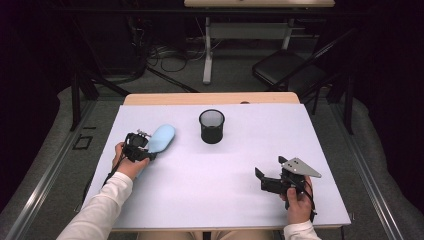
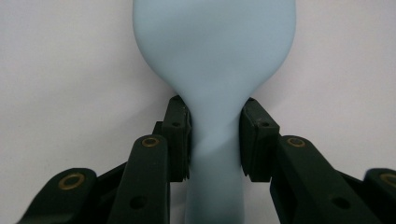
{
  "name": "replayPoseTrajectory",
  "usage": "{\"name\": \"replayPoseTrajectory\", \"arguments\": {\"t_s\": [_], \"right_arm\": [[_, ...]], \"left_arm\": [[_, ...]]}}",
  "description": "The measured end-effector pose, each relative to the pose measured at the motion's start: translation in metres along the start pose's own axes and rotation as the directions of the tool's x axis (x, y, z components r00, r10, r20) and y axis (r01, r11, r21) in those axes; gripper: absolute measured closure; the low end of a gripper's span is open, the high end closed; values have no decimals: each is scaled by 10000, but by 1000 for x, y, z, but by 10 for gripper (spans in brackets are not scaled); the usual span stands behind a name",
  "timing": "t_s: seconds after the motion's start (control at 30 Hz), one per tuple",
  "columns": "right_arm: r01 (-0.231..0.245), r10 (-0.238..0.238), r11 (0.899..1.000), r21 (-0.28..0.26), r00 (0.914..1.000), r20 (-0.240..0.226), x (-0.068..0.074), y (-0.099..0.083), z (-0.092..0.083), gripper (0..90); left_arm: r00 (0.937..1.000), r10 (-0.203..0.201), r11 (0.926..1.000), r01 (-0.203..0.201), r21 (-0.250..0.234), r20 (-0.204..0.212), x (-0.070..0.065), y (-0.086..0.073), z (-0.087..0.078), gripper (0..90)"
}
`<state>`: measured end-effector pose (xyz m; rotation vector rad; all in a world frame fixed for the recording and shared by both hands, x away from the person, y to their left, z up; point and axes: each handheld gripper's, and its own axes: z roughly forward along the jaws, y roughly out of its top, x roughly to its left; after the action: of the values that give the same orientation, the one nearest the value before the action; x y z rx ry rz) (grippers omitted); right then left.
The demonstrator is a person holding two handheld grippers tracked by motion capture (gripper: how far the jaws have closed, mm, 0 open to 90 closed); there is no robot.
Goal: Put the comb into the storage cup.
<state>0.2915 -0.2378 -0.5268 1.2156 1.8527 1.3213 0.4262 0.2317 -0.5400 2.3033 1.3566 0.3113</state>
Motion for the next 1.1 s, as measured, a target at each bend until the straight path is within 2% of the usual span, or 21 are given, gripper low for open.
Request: {"name": "replayPoseTrajectory", "arguments": {"t_s": [0.67, 1.1], "right_arm": [[-18, 17, 10000, 41, 10000, 13, 1, 0, 0, 53], [-10, 10, 10000, 37, 10000, 9, 1, -1, 1, 53]], "left_arm": [[9999, -95, 9997, 97, -242, 85, 2, -3, 0, 691], [9998, -181, 9992, 179, -347, -41, 4, -4, -3, 692]]}}
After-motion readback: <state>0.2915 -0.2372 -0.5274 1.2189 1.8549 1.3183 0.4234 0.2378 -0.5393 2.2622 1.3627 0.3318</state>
